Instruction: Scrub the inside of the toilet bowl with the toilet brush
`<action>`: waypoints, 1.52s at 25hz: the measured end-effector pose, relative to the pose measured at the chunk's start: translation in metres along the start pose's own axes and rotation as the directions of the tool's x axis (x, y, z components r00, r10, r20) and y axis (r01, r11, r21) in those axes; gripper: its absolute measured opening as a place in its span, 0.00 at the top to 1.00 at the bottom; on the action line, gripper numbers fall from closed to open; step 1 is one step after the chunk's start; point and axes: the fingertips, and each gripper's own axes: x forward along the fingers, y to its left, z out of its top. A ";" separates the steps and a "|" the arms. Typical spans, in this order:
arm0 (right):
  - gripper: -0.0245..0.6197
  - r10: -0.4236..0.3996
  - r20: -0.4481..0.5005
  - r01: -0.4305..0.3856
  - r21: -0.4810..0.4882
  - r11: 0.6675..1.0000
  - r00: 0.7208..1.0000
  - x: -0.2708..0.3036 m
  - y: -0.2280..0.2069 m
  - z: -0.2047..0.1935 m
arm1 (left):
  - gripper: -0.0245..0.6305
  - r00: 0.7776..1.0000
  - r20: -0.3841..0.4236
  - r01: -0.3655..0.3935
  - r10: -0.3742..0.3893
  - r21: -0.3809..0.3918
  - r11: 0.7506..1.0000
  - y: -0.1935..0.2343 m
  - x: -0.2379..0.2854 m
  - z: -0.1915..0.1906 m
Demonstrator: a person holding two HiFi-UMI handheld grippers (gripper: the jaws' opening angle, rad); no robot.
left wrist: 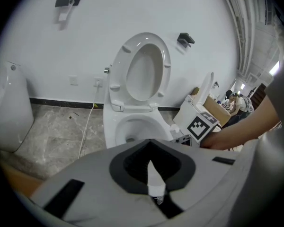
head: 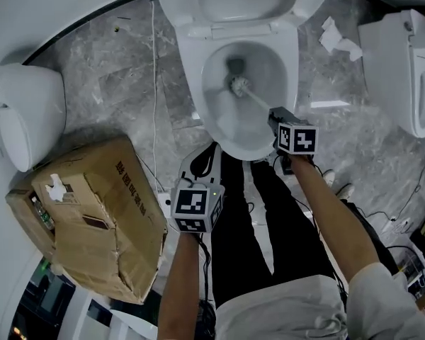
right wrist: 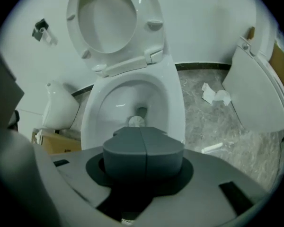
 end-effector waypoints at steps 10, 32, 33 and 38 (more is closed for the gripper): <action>0.69 0.017 -0.206 -0.066 -0.232 0.970 0.978 -0.068 -0.011 -0.052 | 0.93 0.995 0.067 -0.074 0.073 0.009 0.997 -0.067 -0.060 0.003; 0.70 -0.030 0.427 0.163 -0.278 0.947 0.904 -0.334 0.014 -0.142 | 0.93 0.975 0.209 -0.114 0.075 0.180 0.977 -0.175 -0.232 -0.033; 0.70 -0.045 0.432 0.171 -0.258 0.951 0.901 -0.344 0.017 -0.157 | 0.93 0.976 0.208 -0.111 0.069 0.196 0.974 -0.177 -0.240 -0.039; 0.70 -0.075 0.410 0.189 -0.245 0.951 0.909 -0.371 0.031 -0.206 | 0.93 0.966 0.242 -0.125 0.095 0.108 0.986 -0.184 -0.268 -0.062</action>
